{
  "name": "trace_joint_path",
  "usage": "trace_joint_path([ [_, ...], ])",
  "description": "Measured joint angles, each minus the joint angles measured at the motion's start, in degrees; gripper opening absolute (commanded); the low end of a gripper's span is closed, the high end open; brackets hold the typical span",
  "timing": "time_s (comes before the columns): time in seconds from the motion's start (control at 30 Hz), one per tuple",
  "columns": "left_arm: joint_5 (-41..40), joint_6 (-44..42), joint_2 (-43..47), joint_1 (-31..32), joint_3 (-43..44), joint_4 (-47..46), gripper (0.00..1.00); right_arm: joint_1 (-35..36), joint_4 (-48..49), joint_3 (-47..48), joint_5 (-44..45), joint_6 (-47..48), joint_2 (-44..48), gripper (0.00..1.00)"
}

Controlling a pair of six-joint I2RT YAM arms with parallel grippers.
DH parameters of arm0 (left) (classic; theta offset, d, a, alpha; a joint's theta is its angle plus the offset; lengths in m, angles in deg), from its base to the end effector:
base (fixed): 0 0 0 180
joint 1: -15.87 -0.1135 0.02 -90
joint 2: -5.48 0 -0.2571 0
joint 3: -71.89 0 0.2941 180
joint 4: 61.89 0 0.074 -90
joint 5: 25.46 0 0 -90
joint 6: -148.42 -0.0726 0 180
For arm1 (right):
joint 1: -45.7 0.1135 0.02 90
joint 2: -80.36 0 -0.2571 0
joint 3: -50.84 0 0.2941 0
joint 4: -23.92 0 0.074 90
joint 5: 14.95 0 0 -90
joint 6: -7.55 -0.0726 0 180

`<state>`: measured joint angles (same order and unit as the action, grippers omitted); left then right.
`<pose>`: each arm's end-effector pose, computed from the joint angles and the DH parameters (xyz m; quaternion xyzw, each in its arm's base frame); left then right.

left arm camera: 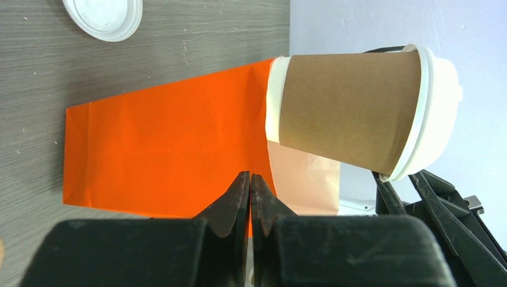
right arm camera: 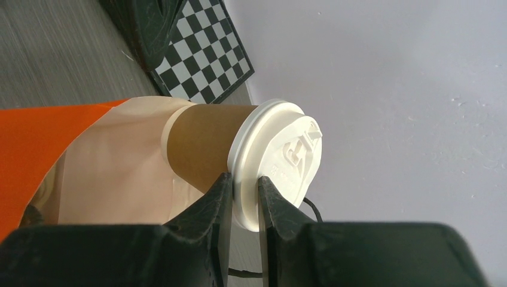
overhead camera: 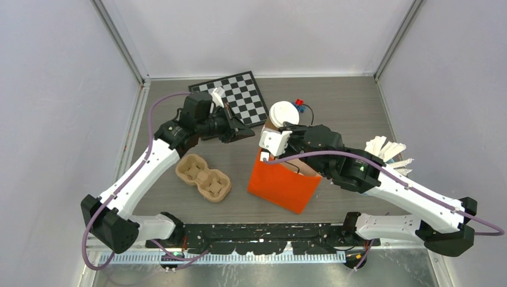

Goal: Pack the takeout coffee

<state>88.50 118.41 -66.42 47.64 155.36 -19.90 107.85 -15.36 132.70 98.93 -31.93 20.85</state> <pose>0.2814 -0.2090 0.3458 -0.1069 0.8485 -0.4743 0.2090 0.1642 0.2479 0.4060 -0.5860 0.5383 -0.1064 0.5963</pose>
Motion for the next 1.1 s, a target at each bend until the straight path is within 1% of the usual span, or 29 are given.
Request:
trace_joint_path([
  [0.13, -0.4, -0.4, 0.5, 0.0, -0.8, -0.9, 0.09, 0.0, -1.1, 1.5, -0.7, -0.3, 0.0, 0.04],
  [0.23, -0.4, -0.6, 0.9, 0.0, -1.8, -1.1, 0.18, 0.0, -1.6, 2.3, -1.7, -0.7, 0.4, 0.04],
  [0.27, -0.5, -0.8, 0.9, 0.0, -2.1, -1.1, 0.19, 0.0, -2.0, 2.4, -2.2, -1.0, 0.7, 0.04],
  [0.5, -0.7, -3.0, 1.4, 0.0, -5.0, -1.3, 0.24, 0.0, -6.0, 2.4, -6.1, -1.7, 3.5, 0.05],
  [0.63, -0.7, -3.7, 2.4, 0.0, -6.6, -1.0, 0.34, 0.0, -7.3, 2.4, -6.8, -2.0, 4.0, 0.05],
  [0.83, 0.0, -5.8, 3.2, -0.9, -5.5, -0.1, 0.47, 1.1, -8.7, 2.4, -7.9, -3.0, 4.0, 0.05],
  [0.97, 3.9, -5.7, 2.5, -1.4, -3.3, -1.0, 0.51, 2.3, -9.2, 2.3, -8.1, -3.4, 4.0, 0.05],
  [1.1, 10.5, -4.5, 0.7, -1.4, -2.3, -3.0, 0.51, 3.2, -9.5, 2.2, -8.0, -4.0, 4.0, 0.05],
])
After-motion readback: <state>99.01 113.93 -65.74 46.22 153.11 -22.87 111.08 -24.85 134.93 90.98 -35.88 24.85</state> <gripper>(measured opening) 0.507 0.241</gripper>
